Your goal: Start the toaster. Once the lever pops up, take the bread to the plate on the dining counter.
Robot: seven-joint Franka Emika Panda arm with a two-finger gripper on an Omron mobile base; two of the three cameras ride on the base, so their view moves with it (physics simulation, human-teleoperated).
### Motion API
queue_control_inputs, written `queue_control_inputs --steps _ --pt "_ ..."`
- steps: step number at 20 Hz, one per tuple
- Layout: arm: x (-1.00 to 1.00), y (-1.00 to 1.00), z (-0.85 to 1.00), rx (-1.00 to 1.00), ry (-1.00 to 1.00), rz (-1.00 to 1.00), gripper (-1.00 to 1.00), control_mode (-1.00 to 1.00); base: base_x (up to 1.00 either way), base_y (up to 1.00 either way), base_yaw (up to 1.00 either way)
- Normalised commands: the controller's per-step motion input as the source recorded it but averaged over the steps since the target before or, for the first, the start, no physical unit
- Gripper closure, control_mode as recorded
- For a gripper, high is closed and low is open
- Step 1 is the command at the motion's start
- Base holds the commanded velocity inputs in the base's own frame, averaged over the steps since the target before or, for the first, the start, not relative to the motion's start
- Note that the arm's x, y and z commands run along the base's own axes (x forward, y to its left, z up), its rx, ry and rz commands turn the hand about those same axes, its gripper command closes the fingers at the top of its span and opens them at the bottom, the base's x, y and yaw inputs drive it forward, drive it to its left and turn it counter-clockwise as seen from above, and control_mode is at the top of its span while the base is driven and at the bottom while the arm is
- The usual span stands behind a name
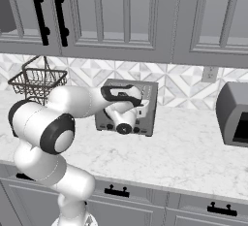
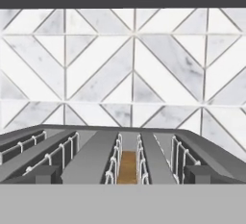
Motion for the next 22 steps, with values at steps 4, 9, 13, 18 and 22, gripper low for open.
queue_control_inputs --steps 4,9,13,18,22 --pt "0.00 0.00 -0.02 0.00 0.00 -0.01 -1.00 -1.00 0.00 0.00 0.00" --pt "0.00 0.00 0.00 0.00 0.00 -0.01 -1.00 -1.00 0.00 0.00 0.00" --pt "0.00 0.00 -0.03 0.01 0.00 0.00 -1.00 -1.00 0.00 0.00 0.00" --pt "0.00 0.00 -0.12 0.00 0.00 -0.01 -1.00 -1.00 0.00 0.00 0.00" --pt "0.00 0.00 -0.11 0.00 0.00 0.00 -1.00 -1.00 0.00 0.00 0.00"
